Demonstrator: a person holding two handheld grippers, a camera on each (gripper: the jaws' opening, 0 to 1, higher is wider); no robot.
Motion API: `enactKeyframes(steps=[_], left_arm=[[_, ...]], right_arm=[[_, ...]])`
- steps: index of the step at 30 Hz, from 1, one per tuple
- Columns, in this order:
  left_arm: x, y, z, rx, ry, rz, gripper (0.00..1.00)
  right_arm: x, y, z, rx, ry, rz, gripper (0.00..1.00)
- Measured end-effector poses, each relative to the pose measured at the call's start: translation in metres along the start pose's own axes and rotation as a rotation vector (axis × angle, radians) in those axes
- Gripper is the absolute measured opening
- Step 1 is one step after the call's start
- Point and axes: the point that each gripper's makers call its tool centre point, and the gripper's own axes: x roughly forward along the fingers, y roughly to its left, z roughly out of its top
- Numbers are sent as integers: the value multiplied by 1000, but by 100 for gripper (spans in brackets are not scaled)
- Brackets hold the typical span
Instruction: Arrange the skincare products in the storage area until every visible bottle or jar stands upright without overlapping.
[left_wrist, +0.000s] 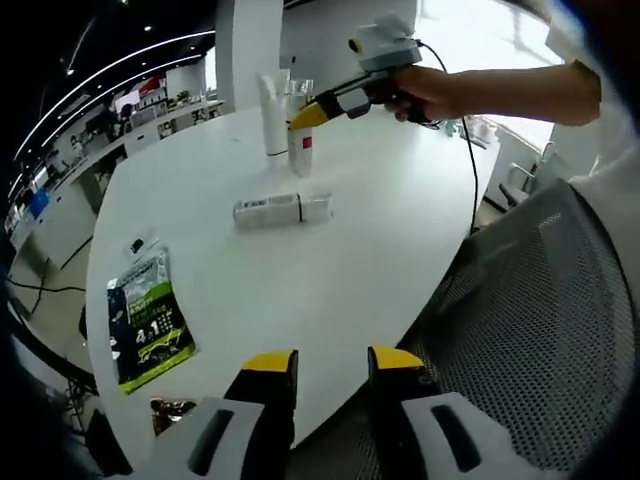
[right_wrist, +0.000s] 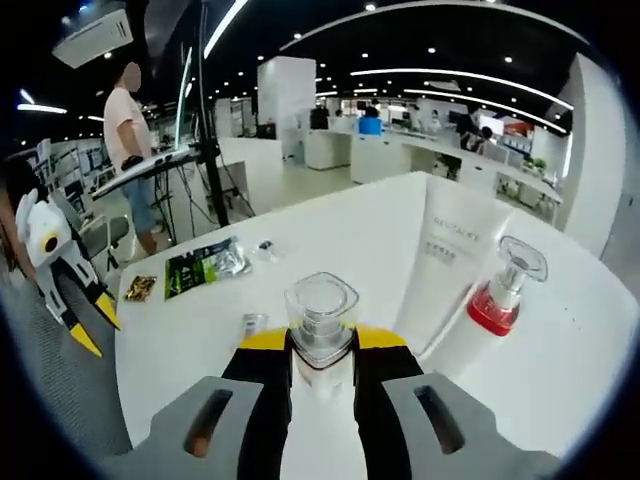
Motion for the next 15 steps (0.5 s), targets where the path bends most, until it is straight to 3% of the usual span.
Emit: enactKeyframes(steps=[8, 15], left_arm=[[1, -1, -3, -9, 17, -5, 27], [3, -2, -4, -21, 22, -10, 26]], right_arm=[[12, -16, -4, -1, 9, -42, 20], [14, -32, -10, 49, -11, -85, 21]])
